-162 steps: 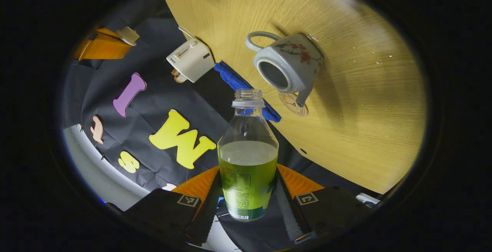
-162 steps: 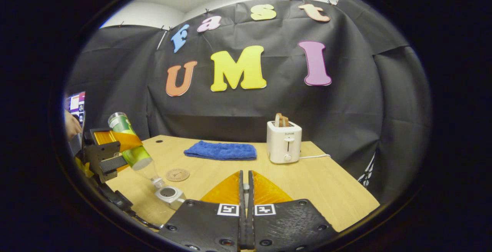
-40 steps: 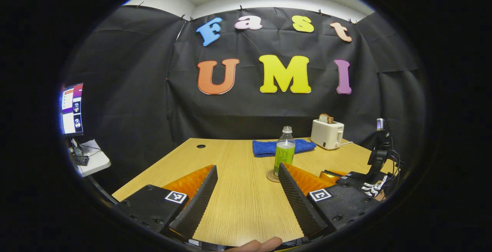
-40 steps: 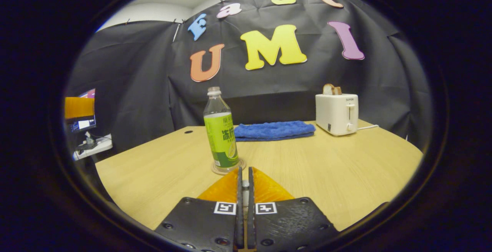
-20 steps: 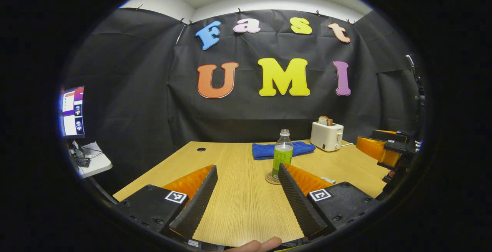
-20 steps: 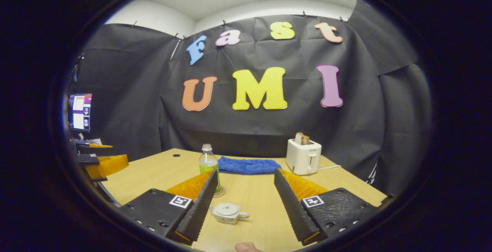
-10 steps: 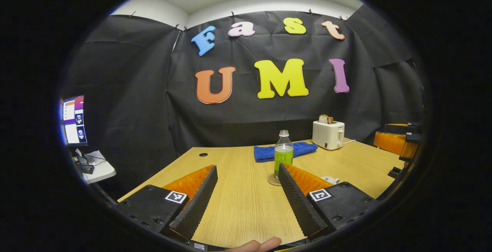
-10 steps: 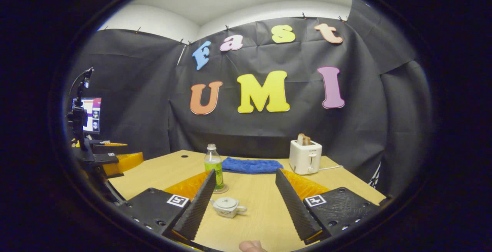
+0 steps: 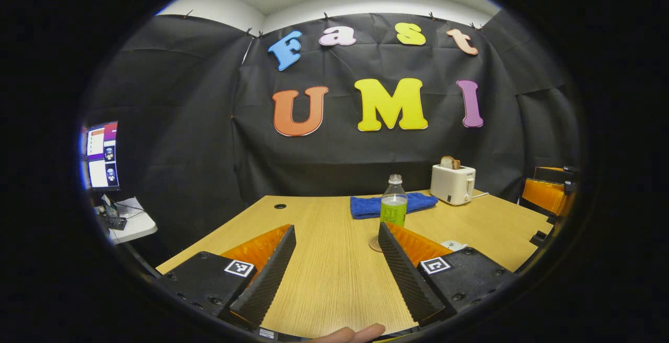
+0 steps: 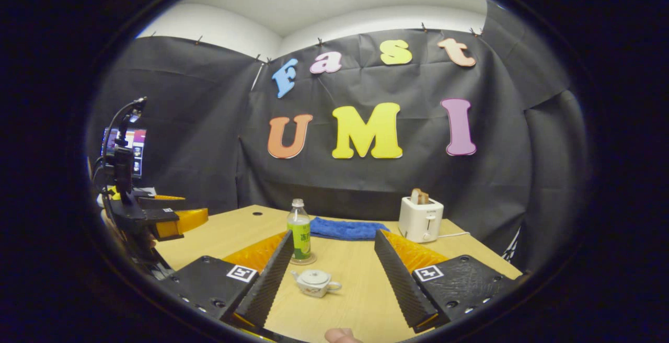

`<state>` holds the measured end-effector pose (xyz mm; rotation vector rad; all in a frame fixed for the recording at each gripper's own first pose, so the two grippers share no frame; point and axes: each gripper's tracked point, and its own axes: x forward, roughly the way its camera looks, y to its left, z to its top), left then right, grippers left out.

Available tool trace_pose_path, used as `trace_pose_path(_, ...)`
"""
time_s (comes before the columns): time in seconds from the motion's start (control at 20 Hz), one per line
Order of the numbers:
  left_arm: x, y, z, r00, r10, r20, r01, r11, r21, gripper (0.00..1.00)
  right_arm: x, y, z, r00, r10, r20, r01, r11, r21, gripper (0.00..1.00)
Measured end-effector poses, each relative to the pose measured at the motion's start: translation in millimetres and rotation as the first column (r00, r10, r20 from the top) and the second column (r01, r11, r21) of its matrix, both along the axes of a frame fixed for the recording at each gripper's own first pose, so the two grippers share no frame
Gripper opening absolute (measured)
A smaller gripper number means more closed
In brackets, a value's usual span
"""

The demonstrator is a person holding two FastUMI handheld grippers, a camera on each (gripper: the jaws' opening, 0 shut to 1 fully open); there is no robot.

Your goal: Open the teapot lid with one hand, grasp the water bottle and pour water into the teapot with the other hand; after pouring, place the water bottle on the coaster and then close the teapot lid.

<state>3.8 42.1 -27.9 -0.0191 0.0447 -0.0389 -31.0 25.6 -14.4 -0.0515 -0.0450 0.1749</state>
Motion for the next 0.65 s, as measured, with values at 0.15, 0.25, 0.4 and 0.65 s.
trace_pose_path(0.15,0,-2,1,1.0,-0.004,0.005,0.004,1.0,0.002,0.99,-3,3,5,1.0,0.014,0.023,-0.014,1.0,0.011,0.92)
trace_pose_path(0.25,-1,-3,4,1.0,-0.011,0.014,0.011,1.0,0.003,0.99,-3,1,4,1.0,0.004,0.027,-0.004,1.0,0.005,0.94)
trace_pose_path(0.4,-1,-6,4,1.0,-0.012,0.021,0.012,1.0,0.003,0.99,1,-1,0,1.0,-0.005,0.016,0.005,1.0,0.013,0.93)
trace_pose_path(0.65,1,-10,-1,1.0,-0.013,0.008,0.013,1.0,-0.004,0.99,6,-6,-5,1.0,-0.026,-0.007,0.026,0.999,0.021,0.93)
